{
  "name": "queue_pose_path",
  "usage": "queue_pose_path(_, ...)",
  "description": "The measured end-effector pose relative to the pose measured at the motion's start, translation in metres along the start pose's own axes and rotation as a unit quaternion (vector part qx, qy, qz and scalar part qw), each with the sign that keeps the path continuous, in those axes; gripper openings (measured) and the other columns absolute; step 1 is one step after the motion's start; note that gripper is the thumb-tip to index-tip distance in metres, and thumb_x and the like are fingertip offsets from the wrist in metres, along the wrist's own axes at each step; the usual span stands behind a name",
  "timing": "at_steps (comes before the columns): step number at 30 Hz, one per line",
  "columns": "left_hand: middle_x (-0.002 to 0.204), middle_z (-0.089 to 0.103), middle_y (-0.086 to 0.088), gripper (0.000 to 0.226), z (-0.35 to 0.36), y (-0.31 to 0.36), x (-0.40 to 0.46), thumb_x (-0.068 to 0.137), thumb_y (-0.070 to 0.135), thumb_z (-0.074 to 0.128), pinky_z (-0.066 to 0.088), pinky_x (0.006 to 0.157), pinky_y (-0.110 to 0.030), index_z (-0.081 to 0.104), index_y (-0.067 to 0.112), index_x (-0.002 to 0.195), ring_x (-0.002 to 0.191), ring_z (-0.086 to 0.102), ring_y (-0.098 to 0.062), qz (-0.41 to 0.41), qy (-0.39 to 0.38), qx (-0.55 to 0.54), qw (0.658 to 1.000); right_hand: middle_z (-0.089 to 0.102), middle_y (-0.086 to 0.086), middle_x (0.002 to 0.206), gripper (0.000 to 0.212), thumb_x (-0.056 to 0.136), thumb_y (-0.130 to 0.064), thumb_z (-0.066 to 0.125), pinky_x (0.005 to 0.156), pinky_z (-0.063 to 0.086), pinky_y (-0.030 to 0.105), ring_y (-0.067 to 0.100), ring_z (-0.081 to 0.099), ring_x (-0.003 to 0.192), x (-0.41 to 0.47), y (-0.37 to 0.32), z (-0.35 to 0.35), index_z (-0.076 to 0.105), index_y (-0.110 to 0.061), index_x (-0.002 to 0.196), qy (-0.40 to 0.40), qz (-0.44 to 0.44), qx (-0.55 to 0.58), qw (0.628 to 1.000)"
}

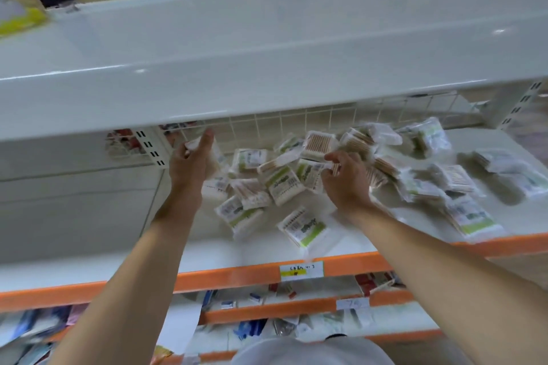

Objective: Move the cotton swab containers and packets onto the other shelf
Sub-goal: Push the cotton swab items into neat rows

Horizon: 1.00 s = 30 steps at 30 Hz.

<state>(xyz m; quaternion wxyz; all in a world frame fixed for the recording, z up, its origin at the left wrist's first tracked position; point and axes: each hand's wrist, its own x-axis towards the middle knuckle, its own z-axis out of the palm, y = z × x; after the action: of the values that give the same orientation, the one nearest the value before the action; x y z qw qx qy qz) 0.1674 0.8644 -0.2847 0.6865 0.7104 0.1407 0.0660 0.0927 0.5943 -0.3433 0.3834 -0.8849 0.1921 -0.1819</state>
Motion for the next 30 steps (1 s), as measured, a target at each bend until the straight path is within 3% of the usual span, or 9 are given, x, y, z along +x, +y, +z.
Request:
queue_pose_path(4, 0.108, 0.068, -0.001, 0.085, -0.021, 0.003, 0.001, 0.044, 0.076, 0.077, 0.052, 0.083, -0.039, 0.066, 0.021, 0.107, 0.098, 0.064, -0.021, -0.021, 0.033, -0.021, 0.999, 0.044, 0.008, 0.137, 0.049, 0.085, -0.021, 0.062, 0.095, 0.038, 0.036, 0.028, 0.046, 0.125, -0.006, -0.003, 0.008, 0.053, -0.021, 0.133, -0.049, 0.023, -0.03, 0.998)
queue_pose_path(6, 0.101, 0.068, -0.003, 0.077, -0.03, -0.001, 0.001, 0.05, 0.073, 0.081, 0.047, 0.069, -0.033, 0.066, 0.02, 0.103, 0.089, 0.063, -0.021, -0.026, 0.028, -0.038, 0.999, 0.038, 0.012, 0.142, 0.06, 0.084, -0.025, 0.063, 0.104, 0.036, 0.043, 0.032, 0.038, 0.13, -0.009, -0.005, 0.011, 0.043, -0.018, 0.141, -0.07, 0.054, -0.042, 0.995)
queue_pose_path(9, 0.085, 0.062, -0.001, 0.065, -0.037, -0.009, -0.001, 0.054, 0.073, 0.081, 0.038, 0.055, -0.024, 0.06, 0.023, 0.089, 0.07, 0.055, -0.016, -0.021, 0.017, -0.041, 0.999, 0.039, 0.014, 0.145, 0.062, 0.089, -0.037, 0.059, 0.11, 0.031, 0.044, 0.034, 0.036, 0.132, -0.015, -0.005, 0.012, 0.042, -0.017, 0.145, -0.09, 0.048, -0.085, 0.991)
queue_pose_path(14, 0.087, 0.061, -0.002, 0.069, -0.028, -0.018, -0.001, 0.055, 0.07, 0.08, 0.05, 0.071, -0.037, 0.059, 0.019, 0.097, 0.079, 0.058, -0.018, 0.0, -0.014, -0.014, 1.0, 0.043, 0.01, 0.147, 0.066, 0.091, -0.056, 0.054, 0.11, 0.032, 0.046, 0.034, 0.038, 0.135, -0.029, -0.01, 0.014, 0.042, -0.022, 0.146, -0.101, 0.0, -0.164, 0.981)
queue_pose_path(16, 0.074, 0.059, 0.006, 0.062, -0.018, -0.018, -0.001, 0.057, 0.069, 0.079, 0.049, 0.064, -0.032, 0.057, 0.022, 0.09, 0.066, 0.056, -0.011, 0.008, -0.027, 0.007, 1.0, 0.042, 0.006, 0.149, 0.065, 0.089, -0.058, 0.051, 0.112, 0.029, 0.048, 0.032, 0.036, 0.138, -0.035, -0.014, 0.02, 0.045, -0.026, 0.145, -0.122, -0.009, -0.155, 0.98)
queue_pose_path(19, 0.062, 0.056, 0.014, 0.061, 0.0, -0.016, -0.001, 0.055, 0.07, 0.079, 0.045, 0.049, -0.021, 0.057, 0.022, 0.086, 0.052, 0.05, -0.003, 0.034, -0.047, 0.035, 0.998, 0.048, 0.0, 0.148, 0.059, 0.089, -0.052, 0.045, 0.113, 0.026, 0.045, 0.025, 0.039, 0.137, -0.042, -0.016, 0.027, 0.051, -0.029, 0.143, -0.14, -0.028, -0.117, 0.983)
queue_pose_path(25, 0.065, 0.056, 0.011, 0.062, 0.029, -0.011, 0.0, 0.055, 0.072, 0.077, 0.043, 0.05, -0.022, 0.059, 0.022, 0.088, 0.049, 0.049, -0.002, 0.047, -0.098, 0.058, 0.992, 0.064, 0.005, 0.124, 0.036, 0.092, -0.028, 0.055, 0.099, 0.04, 0.039, 0.026, 0.057, 0.117, -0.038, -0.007, 0.015, 0.065, -0.019, 0.125, -0.05, -0.041, -0.083, 0.994)
queue_pose_path(30, 0.057, 0.056, 0.013, 0.051, 0.048, -0.011, -0.005, 0.067, 0.066, 0.076, 0.042, 0.047, -0.018, 0.06, 0.021, 0.084, 0.048, 0.05, -0.002, 0.055, -0.157, 0.067, 0.984, 0.056, 0.015, 0.131, 0.048, 0.084, -0.017, 0.06, 0.1, 0.038, 0.042, 0.037, 0.05, 0.12, -0.005, 0.009, -0.014, 0.058, -0.012, 0.132, 0.01, -0.017, -0.168, 0.986)
